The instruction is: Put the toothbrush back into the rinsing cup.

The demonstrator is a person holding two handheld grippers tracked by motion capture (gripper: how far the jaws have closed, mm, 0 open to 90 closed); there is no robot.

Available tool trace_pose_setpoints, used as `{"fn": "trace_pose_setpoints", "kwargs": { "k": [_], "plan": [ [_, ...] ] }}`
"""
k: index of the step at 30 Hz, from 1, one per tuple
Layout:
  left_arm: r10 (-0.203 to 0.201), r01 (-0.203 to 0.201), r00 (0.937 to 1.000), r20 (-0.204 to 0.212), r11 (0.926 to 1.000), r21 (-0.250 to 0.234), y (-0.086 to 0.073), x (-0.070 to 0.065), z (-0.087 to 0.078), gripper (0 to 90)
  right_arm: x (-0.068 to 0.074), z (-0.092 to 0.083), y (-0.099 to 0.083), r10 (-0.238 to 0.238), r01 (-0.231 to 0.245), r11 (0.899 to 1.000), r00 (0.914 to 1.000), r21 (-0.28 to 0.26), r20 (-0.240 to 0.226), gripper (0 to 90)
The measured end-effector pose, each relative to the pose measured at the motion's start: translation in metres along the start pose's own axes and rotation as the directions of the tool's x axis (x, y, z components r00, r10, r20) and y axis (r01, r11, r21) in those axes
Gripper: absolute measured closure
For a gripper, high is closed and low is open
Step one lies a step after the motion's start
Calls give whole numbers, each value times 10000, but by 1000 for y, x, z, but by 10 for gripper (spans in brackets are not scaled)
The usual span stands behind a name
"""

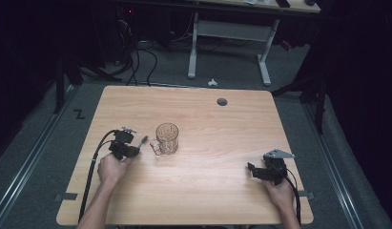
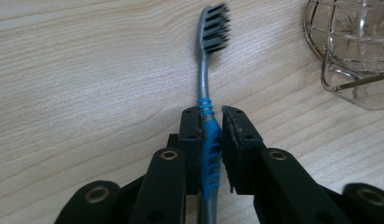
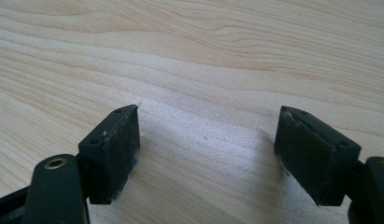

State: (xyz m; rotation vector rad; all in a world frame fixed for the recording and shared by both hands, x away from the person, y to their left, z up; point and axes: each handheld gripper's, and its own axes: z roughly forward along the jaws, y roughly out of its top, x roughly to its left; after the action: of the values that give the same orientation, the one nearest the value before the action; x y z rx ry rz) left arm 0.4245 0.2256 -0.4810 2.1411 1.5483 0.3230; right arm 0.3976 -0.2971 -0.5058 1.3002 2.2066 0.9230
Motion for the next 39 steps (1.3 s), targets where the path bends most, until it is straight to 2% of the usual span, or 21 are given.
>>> {"fn": "trace_pose_setpoints", "kwargs": {
  "k": [14, 23, 39],
  "plan": [
    [142, -143, 9989, -439, 9999, -14, 0, -6, 1, 800, 0, 0, 0, 5, -5, 10000, 10000, -2, 1, 225],
    [187, -188, 9989, -440, 9998, -3, 0, -5, -1, 802, 0, 0, 0, 9, -9, 10000, 10000, -2, -1, 225],
    [-74, 85, 9999, 154, 9974, -709, -1, -2, -27, 800, 0, 0, 0, 0, 0, 10000, 10000, -1, 1, 225]
  ]
}}
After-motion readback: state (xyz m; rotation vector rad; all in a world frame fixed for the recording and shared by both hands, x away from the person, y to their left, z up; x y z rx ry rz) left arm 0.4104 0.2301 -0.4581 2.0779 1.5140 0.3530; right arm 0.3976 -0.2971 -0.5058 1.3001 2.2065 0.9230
